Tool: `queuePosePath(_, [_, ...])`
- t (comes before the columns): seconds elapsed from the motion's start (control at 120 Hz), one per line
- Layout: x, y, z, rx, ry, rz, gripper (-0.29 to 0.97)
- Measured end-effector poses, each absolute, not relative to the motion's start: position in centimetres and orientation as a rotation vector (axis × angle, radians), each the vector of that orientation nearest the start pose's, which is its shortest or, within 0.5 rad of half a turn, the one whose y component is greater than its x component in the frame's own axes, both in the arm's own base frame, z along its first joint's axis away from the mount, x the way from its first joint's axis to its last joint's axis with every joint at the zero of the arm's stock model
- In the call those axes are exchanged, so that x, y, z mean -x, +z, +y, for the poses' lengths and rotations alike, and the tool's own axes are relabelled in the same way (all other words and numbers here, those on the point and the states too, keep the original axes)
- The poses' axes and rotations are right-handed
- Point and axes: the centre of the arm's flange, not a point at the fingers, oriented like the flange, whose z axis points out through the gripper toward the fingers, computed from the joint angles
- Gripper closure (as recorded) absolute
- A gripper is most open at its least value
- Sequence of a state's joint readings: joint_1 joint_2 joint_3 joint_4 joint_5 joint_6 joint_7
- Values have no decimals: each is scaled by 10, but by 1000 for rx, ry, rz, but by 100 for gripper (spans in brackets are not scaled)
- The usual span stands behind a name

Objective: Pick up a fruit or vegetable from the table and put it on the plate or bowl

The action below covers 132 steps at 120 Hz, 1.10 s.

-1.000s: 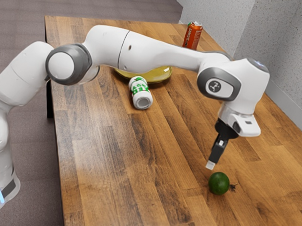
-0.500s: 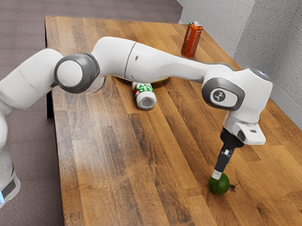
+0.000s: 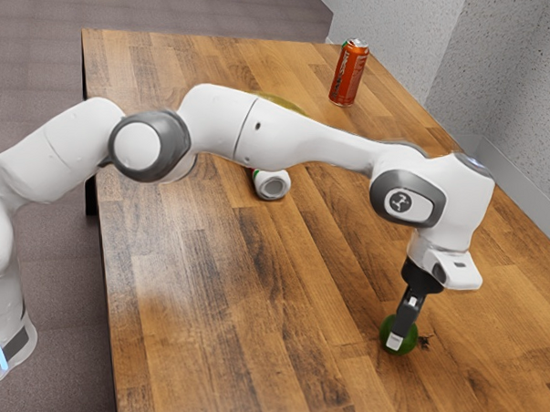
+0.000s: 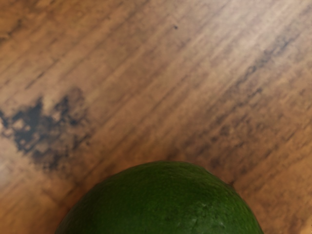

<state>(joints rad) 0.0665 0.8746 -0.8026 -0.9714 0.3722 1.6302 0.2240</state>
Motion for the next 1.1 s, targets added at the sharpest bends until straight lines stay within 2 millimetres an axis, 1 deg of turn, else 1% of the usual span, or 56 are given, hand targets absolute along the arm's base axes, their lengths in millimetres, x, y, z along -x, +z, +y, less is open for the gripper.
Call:
queuePosePath(0.075, [-696,414,-278,3104,105,1273,0])
queuePosePath(0.142, [-697,410,-279,3110,107,1270,1])
queuePosePath(0.167, [-697,409,-278,3111,106,1266,4])
queuePosePath(0.233, [-699,410,-274,3107,99,1245,18])
queuePosePath(0.3, [-700,419,-271,3086,71,1230,25])
queuePosePath(0.35, [-699,431,-266,3059,47,1212,26])
queuePosePath(0.367, [-698,439,-264,3045,35,1202,28])
queuePosePath(0.4, [-689,466,-259,2991,2,1178,29])
queuePosePath(0.433, [-672,494,-251,2931,-7,1144,29])
queuePosePath(0.467, [-648,526,-226,2884,-6,1073,30])
queuePosePath(0.5, [-622,556,-192,2861,-3,968,29])
queuePosePath(0.525, [-599,576,-156,2859,9,856,29])
queuePosePath(0.575, [-562,601,-95,2870,20,645,28])
queuePosePath(0.6, [-550,610,-68,2880,21,554,27])
queuePosePath(0.625, [-542,614,-43,2895,27,479,27])
queuePosePath(0.7, [-529,615,33,2956,58,301,27])
queuePosePath(0.767, [-519,611,107,3007,81,154,27])
queuePosePath(0.825, [-510,598,171,3045,107,45,27])
queuePosePath(0.883, [-503,583,231,3068,123,-42,28])
queuePosePath(0.925, [-502,575,274,3073,125,-97,27])
queuePosePath(0.95, [-502,570,297,3075,126,-118,27])
queuePosePath(0.975, [-503,566,312,3080,123,-119,27])
queuePosePath(1.0, [-508,563,320,3083,117,-99,27])
queuePosePath(1.058, [-521,558,328,3096,92,-26,27])
queuePosePath(1.1, [-526,557,331,3105,76,27,28])
